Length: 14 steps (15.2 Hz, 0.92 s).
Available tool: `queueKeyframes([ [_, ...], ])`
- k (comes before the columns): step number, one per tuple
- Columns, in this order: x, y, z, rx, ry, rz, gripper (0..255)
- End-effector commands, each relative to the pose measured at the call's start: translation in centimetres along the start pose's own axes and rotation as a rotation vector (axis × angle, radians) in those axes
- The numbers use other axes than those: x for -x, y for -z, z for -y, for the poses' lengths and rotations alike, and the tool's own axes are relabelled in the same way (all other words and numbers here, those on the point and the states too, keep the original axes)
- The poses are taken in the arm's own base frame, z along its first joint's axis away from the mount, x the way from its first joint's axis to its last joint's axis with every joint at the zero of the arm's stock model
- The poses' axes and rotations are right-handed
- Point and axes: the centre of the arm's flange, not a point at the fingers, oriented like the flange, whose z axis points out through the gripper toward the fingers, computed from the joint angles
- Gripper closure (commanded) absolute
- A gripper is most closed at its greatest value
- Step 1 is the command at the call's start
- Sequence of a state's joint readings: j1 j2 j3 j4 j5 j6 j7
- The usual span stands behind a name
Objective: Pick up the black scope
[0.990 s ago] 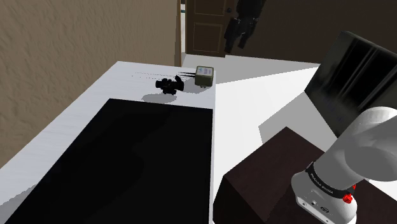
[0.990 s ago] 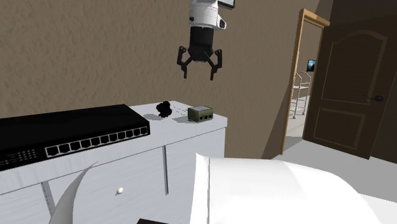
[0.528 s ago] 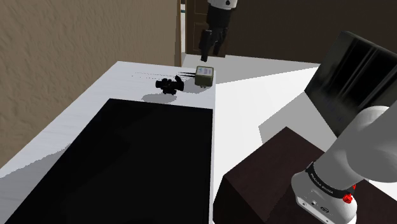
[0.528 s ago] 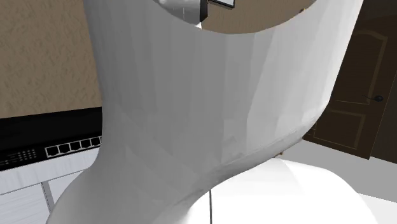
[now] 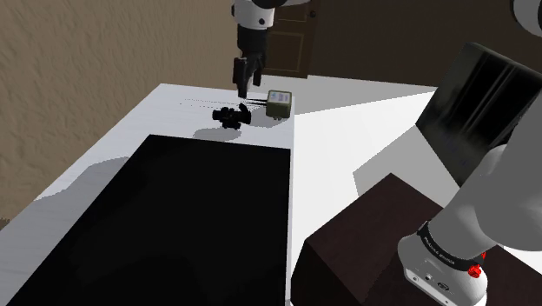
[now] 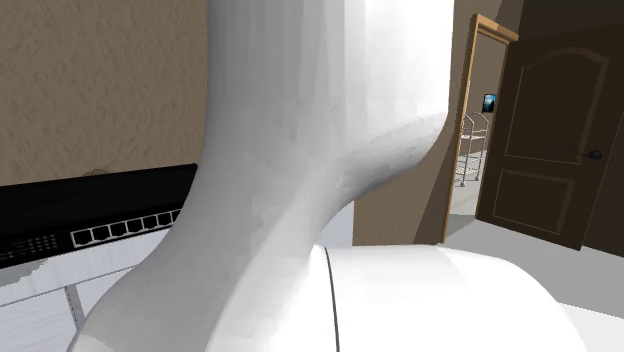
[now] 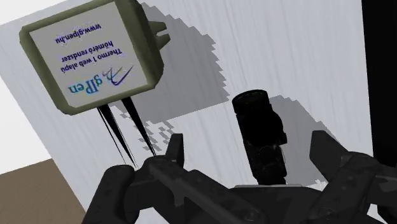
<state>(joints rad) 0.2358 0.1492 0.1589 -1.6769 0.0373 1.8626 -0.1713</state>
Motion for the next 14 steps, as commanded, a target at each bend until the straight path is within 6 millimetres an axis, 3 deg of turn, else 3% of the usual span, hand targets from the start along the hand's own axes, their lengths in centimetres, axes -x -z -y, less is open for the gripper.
queueKeyframes([
  [1,-2.0,-1.2,1.2,-0.001,0.048,0.012,0],
  [5,-5.5,-3.4,3.6,-0.002,0.129,0.034,0],
  [14,-5.3,-7.4,3.4,-0.002,0.129,0.034,0],
])
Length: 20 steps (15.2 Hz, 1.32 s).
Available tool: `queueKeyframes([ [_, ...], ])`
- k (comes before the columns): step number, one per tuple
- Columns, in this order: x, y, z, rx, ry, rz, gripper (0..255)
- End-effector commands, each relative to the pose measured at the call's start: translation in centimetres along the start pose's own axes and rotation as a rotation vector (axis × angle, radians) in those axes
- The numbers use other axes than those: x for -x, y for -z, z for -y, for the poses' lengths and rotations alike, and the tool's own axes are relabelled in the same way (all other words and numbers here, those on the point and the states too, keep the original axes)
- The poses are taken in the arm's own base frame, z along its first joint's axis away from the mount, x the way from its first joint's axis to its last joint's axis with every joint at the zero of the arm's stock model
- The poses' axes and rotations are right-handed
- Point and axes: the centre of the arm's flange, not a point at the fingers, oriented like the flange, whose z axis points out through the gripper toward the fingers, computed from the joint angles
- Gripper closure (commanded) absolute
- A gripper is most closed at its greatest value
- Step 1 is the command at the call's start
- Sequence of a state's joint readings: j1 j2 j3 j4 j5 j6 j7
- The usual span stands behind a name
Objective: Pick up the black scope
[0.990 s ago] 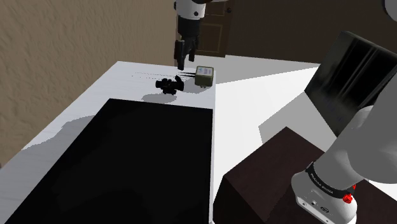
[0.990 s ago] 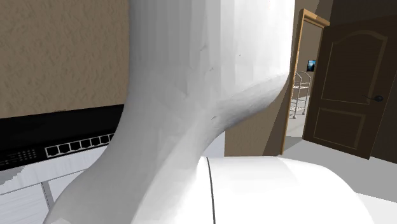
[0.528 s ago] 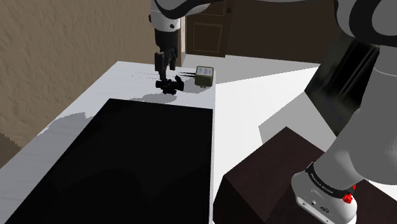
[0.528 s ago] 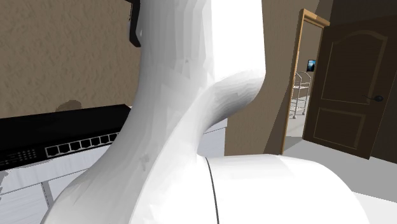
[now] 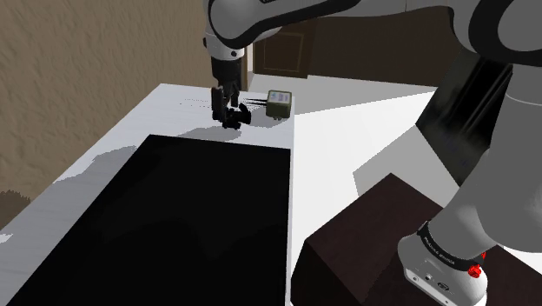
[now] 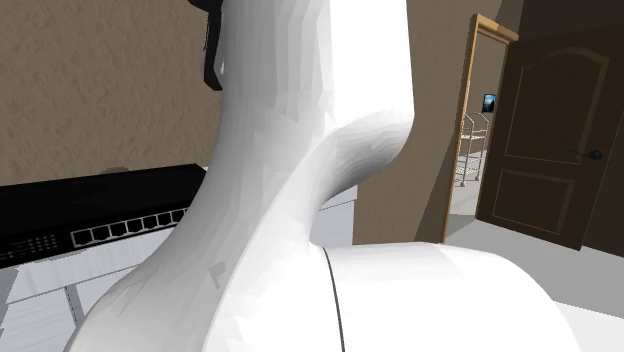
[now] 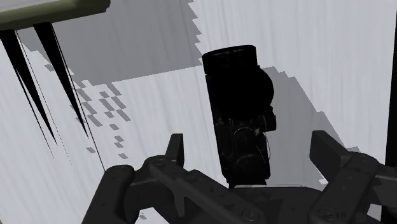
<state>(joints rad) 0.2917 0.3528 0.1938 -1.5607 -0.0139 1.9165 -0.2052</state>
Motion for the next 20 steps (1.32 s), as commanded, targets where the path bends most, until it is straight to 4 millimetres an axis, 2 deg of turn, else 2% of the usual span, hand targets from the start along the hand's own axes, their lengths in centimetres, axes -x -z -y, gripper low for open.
queueKeyframes([
  [1,0.0,-0.2,0.0,0.0,0.0,0.0,255],
  [10,0.0,-0.2,0.0,0.0,0.0,0.0,255],
  [20,-0.1,5.1,0.3,0.0,0.0,0.0,255],
])
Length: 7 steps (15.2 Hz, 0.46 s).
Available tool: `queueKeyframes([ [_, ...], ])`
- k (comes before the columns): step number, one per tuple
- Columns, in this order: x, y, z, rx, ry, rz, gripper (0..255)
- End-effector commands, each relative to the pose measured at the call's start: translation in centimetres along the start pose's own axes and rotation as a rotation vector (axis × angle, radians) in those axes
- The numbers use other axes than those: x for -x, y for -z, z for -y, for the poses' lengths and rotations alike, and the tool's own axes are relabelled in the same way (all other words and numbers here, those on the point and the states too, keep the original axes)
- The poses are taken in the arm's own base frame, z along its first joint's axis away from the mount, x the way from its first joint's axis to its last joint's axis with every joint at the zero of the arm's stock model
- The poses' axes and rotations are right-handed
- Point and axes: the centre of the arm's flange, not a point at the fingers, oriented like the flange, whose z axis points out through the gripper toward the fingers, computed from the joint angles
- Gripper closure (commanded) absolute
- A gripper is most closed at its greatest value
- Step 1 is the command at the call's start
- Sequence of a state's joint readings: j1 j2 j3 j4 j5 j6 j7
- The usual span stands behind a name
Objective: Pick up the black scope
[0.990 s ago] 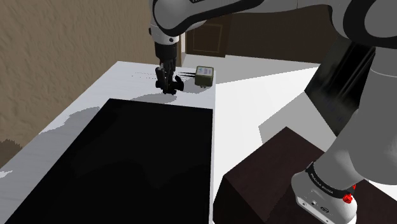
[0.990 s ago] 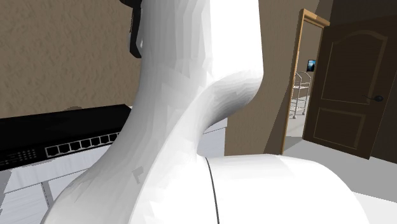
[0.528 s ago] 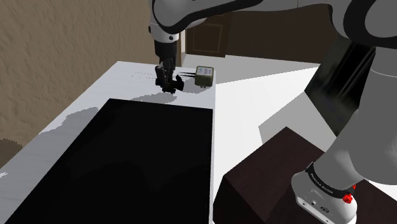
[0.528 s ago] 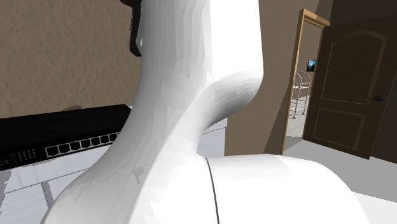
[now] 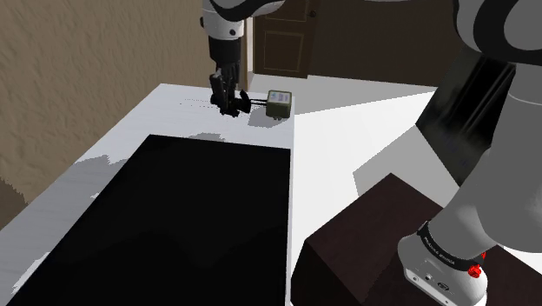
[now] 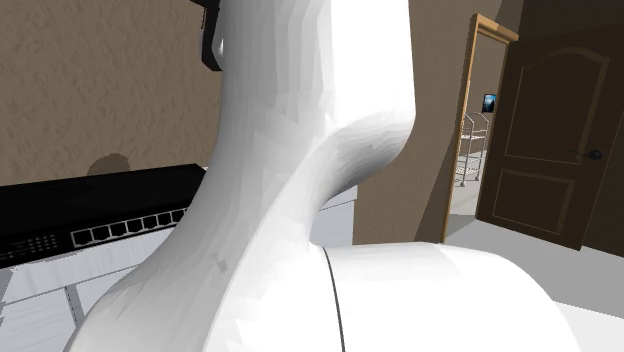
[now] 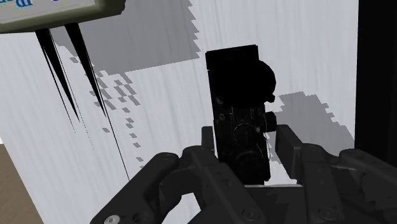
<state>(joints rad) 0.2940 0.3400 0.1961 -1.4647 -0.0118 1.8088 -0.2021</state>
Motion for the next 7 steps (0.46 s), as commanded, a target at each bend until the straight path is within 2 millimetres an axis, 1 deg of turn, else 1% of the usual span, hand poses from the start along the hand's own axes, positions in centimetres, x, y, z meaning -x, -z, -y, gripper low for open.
queueKeyframes([
  [1,0.0,1.1,0.0,0.0,0.0,0.0,255],
  [5,-0.1,3.2,0.1,0.0,0.0,0.0,255],
  [7,-0.1,3.3,0.1,0.0,0.0,0.0,255],
])
